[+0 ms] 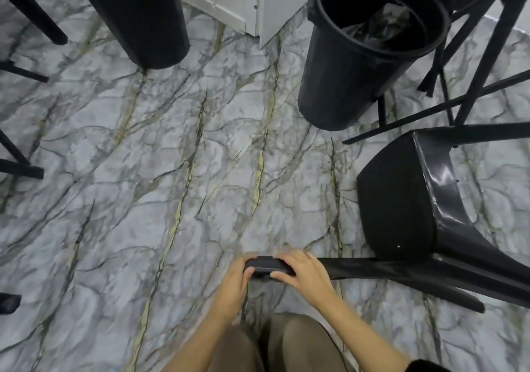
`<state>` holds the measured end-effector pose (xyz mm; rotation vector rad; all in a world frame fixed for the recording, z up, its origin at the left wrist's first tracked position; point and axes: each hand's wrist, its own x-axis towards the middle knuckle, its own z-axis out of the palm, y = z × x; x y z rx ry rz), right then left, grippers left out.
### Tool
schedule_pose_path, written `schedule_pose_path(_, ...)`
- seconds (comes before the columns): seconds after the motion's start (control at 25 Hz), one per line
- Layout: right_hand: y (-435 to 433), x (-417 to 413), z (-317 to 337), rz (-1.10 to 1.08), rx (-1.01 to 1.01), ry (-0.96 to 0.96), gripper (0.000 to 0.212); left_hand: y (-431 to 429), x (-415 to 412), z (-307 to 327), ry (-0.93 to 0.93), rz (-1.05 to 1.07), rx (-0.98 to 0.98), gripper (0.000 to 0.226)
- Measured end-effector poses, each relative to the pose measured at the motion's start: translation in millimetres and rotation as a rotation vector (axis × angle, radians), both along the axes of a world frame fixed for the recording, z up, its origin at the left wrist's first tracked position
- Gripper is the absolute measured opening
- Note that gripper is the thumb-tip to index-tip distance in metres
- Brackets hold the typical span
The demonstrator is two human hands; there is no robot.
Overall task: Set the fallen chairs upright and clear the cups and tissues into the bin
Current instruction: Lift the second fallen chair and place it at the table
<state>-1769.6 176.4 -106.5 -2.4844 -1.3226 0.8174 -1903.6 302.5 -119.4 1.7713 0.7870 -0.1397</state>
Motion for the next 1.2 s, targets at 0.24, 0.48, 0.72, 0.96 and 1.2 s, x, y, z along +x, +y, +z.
schedule_pose_path(0.24,-16.1,-13.8,80.4,-0.13,0.177,0.011,0.063,-9.9,-17.9,86.5,-0.001,0.023,-0.003,0.024)
schedule_pose_path(0.48,15.1,-14.8,255.3,-0.39,0.586,0.082,0.058,21.9,14.1,287.1,-0.263,0.083,0.276,0.031)
schedule_pose_path(0.72,-49.4,-41.1,379.7,-0.658,0.894,0.276,0.043,-29.2,15.7,458.7,-0.438,-0.164,0.585,0.04)
schedule_pose_path(0.96,-151.0,-43.0,418.6,-0.764,0.908,0.327,0.047,-82.0,3.8,494.4,-0.35,-0.533,0.438,0.068)
schedule_pose_path(1.2,-218.4,-37.2,464.9,-0.667,0.934,0.292,0.051,-162.9,32.7,515.9,-0.472,-0.675,0.372,0.046)
